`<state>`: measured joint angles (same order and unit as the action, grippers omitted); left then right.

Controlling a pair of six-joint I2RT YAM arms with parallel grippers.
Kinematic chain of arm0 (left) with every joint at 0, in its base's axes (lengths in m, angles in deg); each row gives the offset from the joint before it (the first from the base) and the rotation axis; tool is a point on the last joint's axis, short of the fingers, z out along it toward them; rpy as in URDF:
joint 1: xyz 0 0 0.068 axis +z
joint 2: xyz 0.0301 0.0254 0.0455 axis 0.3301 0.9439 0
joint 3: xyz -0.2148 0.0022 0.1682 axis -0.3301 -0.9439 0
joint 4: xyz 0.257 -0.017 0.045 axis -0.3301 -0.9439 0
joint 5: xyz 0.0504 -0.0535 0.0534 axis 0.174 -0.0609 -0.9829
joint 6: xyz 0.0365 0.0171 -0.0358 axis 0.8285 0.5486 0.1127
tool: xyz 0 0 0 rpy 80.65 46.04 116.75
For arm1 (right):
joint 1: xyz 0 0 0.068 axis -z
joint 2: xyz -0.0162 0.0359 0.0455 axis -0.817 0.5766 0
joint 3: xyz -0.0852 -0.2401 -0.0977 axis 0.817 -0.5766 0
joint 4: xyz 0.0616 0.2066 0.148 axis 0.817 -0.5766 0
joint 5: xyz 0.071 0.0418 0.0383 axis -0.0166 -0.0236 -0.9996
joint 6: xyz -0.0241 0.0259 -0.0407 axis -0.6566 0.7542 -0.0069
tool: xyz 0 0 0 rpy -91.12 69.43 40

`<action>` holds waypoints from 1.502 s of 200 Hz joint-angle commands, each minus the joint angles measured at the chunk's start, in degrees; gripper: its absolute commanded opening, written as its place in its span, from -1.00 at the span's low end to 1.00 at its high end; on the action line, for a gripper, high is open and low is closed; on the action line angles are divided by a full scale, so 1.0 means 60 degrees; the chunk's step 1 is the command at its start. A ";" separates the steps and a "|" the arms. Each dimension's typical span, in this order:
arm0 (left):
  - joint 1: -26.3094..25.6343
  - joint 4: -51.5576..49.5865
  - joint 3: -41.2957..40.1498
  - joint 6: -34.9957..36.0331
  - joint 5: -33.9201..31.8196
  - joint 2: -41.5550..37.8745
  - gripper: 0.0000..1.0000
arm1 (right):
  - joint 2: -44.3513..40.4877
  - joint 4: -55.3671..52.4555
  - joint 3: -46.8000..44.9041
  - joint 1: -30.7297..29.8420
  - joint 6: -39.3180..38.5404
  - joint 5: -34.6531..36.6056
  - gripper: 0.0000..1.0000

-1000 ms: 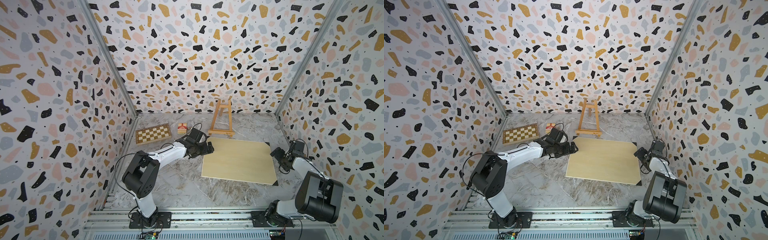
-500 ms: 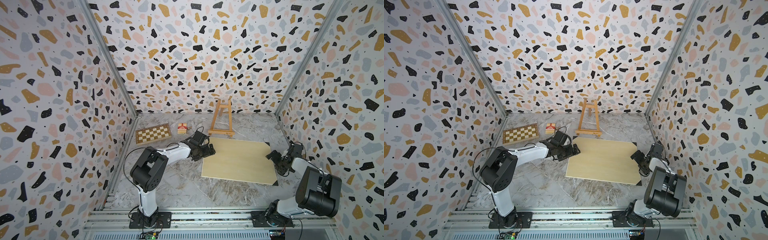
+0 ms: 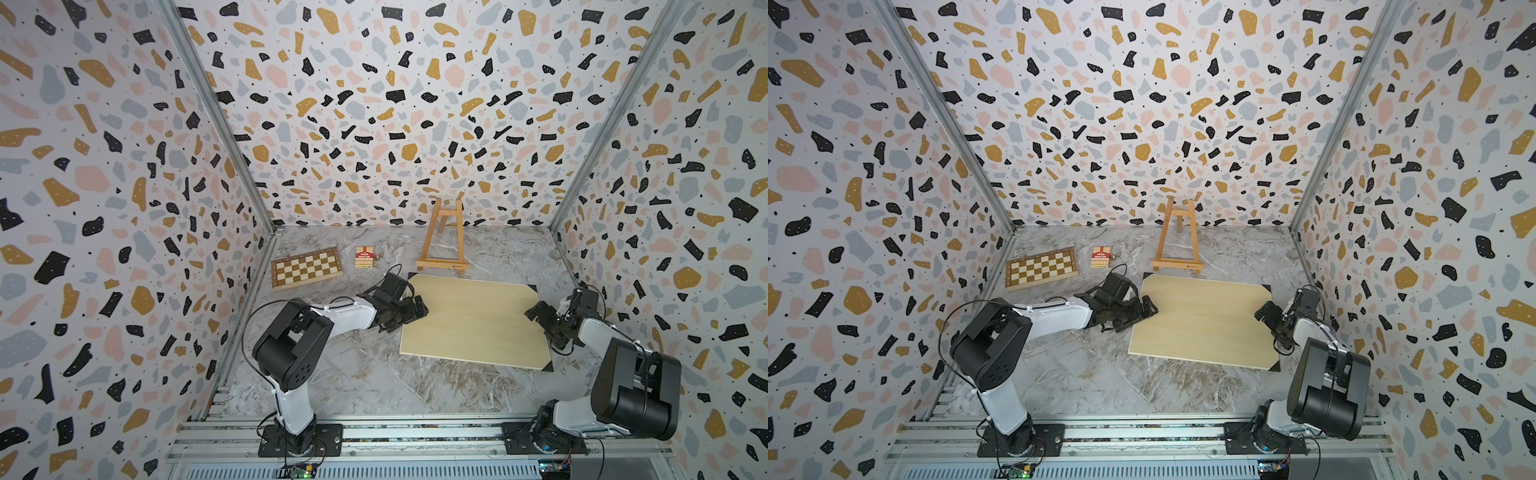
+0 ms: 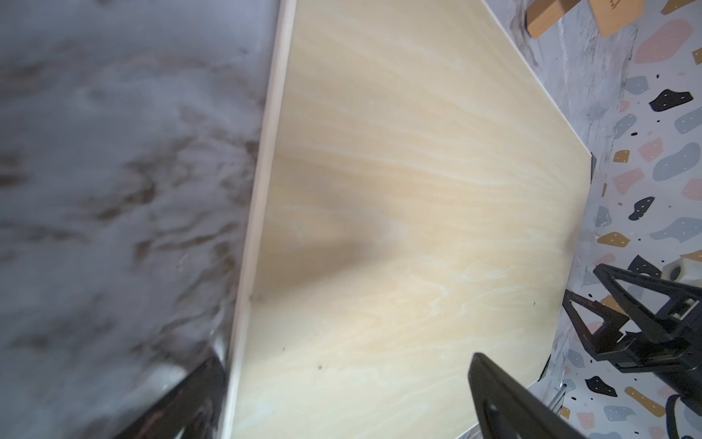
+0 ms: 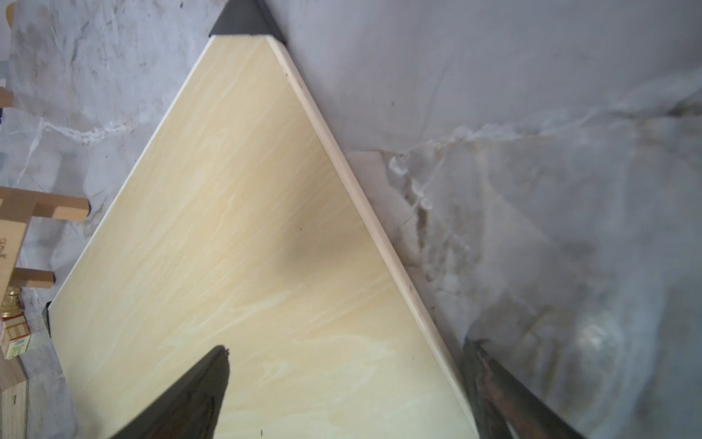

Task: Assemble the easel
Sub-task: Move the drawing board to the center of the board.

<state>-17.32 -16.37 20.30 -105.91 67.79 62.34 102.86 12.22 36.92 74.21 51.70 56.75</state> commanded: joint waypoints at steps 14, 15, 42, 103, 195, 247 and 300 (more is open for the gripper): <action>-0.0082 -0.0011 -0.1296 -0.0415 0.0141 -0.0840 0.99 | -0.0231 -0.1202 -0.0598 -0.1021 0.0275 -0.0740 0.93; -0.0082 -0.0015 -0.1333 -0.0419 0.0135 -0.0885 0.99 | -0.0242 -0.1209 -0.0615 -0.1045 0.0285 -0.0744 0.93; -0.0002 -0.0452 -0.2316 -0.0386 -0.0125 -0.1860 0.98 | -0.0596 -0.1235 -0.0974 -0.2374 0.0770 -0.0853 0.94; 0.1701 -0.2357 -0.3442 0.1175 -0.0644 -0.3264 0.98 | -0.0940 -0.1051 -0.0917 -0.5416 0.2070 -0.1386 0.94; 0.3513 -0.2408 -0.2866 0.2023 -0.0511 -0.3139 0.98 | -0.0205 -0.1744 0.0004 -0.4603 -0.0056 -0.0898 0.95; 0.3549 -0.2035 -0.2786 0.2045 0.0027 -0.2705 0.98 | 0.0423 -0.1253 -0.0106 -0.4853 -0.0415 -0.1798 0.95; 0.3545 -0.1852 -0.2914 0.2067 0.0325 -0.2729 0.98 | -0.0235 -0.0707 -0.0205 -0.5156 -0.0405 -0.4159 0.96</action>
<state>4.60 -27.65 4.21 -93.87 65.21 44.33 103.14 7.80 37.38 45.29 48.99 44.94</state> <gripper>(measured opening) 0.990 0.979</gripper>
